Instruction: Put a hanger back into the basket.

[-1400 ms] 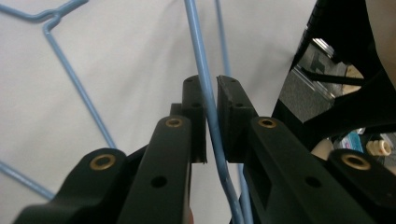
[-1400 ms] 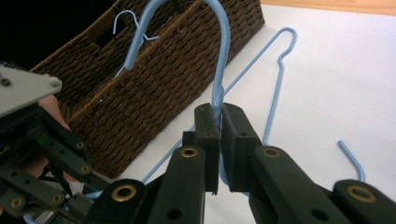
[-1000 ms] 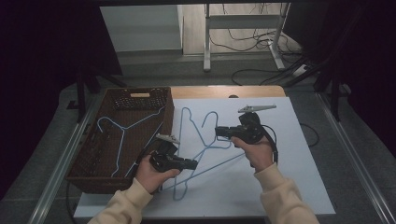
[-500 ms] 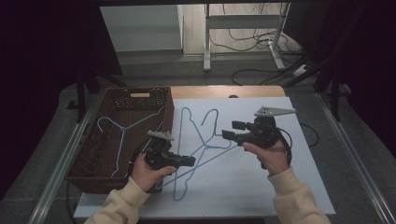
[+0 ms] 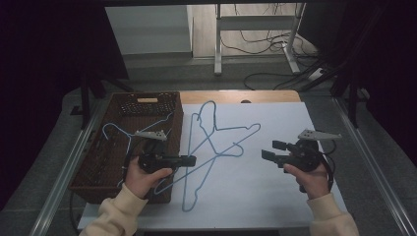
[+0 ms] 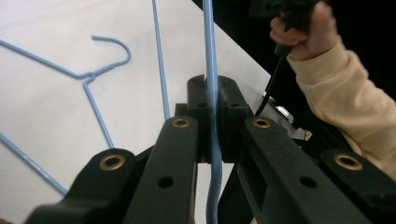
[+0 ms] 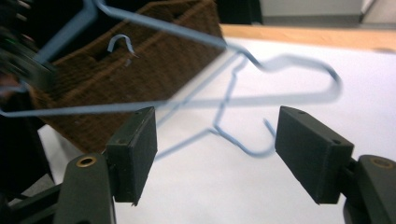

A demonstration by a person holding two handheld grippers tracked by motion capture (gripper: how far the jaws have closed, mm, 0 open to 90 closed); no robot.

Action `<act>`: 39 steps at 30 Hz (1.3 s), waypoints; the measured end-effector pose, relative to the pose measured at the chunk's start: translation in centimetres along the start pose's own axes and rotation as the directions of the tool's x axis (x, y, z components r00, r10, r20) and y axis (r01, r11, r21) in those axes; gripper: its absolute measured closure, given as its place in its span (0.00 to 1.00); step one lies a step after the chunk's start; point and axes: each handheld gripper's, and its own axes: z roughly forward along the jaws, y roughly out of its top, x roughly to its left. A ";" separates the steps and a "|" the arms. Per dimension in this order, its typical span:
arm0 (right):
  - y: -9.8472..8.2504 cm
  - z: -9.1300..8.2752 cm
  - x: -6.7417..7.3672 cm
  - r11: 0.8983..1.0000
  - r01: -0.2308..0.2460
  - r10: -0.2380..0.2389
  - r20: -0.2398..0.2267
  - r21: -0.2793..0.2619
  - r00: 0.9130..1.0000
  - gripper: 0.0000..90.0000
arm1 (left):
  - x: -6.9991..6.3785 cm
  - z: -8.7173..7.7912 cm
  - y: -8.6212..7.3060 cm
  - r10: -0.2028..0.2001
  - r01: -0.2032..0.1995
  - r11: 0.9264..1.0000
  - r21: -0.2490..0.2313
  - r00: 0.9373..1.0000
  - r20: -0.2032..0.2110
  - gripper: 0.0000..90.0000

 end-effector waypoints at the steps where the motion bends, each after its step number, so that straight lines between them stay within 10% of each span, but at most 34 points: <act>1: -0.3 -0.1 -0.4 1.000 -0.008 0.008 0.008 0.001 1.000 0.32 | 0.1 -0.5 0.1 0.000 0.000 1.000 -0.008 1.000 -0.003 0.96; 12: -1.4 0.0 -1.9 0.999 -0.030 0.028 0.065 0.031 0.997 0.31 | 0.8 -4.5 0.4 -0.011 0.011 0.995 -0.095 1.000 -0.007 0.96; 39: -2.3 0.9 -2.8 0.994 -0.036 0.025 0.103 0.101 0.994 0.31 | 5.2 -13.9 -2.2 -0.132 0.093 0.953 -0.288 0.984 -0.117 0.96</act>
